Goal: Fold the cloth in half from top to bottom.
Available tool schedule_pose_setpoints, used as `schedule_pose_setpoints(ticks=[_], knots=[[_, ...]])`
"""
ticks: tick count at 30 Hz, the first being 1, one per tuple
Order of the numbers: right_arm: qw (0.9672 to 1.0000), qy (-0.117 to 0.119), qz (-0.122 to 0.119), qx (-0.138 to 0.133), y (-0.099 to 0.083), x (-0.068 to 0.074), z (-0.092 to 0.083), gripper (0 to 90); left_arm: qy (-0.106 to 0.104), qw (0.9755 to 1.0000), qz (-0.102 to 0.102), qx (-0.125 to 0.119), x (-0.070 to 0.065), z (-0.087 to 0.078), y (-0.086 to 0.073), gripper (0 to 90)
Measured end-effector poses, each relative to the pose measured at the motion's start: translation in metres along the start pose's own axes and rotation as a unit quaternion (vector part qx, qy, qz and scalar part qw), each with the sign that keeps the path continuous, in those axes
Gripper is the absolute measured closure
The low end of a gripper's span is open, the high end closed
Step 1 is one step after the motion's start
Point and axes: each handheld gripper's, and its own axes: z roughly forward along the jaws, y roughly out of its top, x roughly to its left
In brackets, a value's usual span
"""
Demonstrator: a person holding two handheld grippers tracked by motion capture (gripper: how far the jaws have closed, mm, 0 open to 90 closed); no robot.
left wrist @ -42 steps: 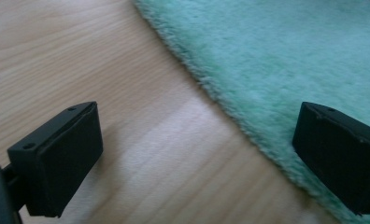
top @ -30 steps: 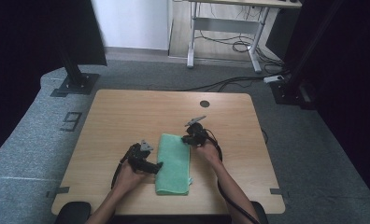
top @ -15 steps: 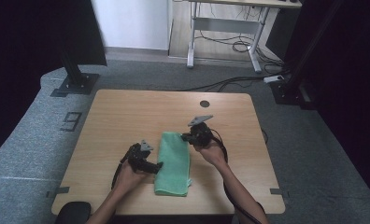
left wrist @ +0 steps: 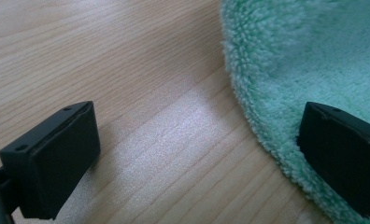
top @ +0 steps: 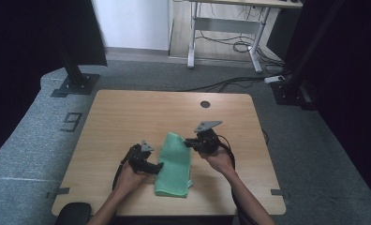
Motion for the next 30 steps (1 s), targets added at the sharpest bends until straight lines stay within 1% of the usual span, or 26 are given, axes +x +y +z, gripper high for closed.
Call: schedule_pose_setpoints(ticks=[14, 18, 23, 30], knots=[[0.9992, 0.033, -0.020, -0.008, -0.011, 0.031, -0.018, 84.2, 0.007, 0.9999, -0.007, -0.001, -0.001, 0.001, 0.001, 0.0], [0.9988, 0.042, -0.023, -0.007, -0.017, 0.039, -0.020, 84.2, 0.007, 0.9999, -0.008, -0.001, -0.001, 0.001, 0.001, 0.0], [0.9982, 0.055, -0.022, 0.000, -0.027, 0.048, -0.018, 84.2, 0.007, 0.9999, -0.008, 0.001, -0.001, 0.001, 0.001, 0.0], [0.9971, 0.073, -0.012, 0.017, -0.045, 0.056, -0.007, 84.2, 0.008, 0.9999, -0.008, 0.000, -0.001, 0.001, 0.001, 0.0]])
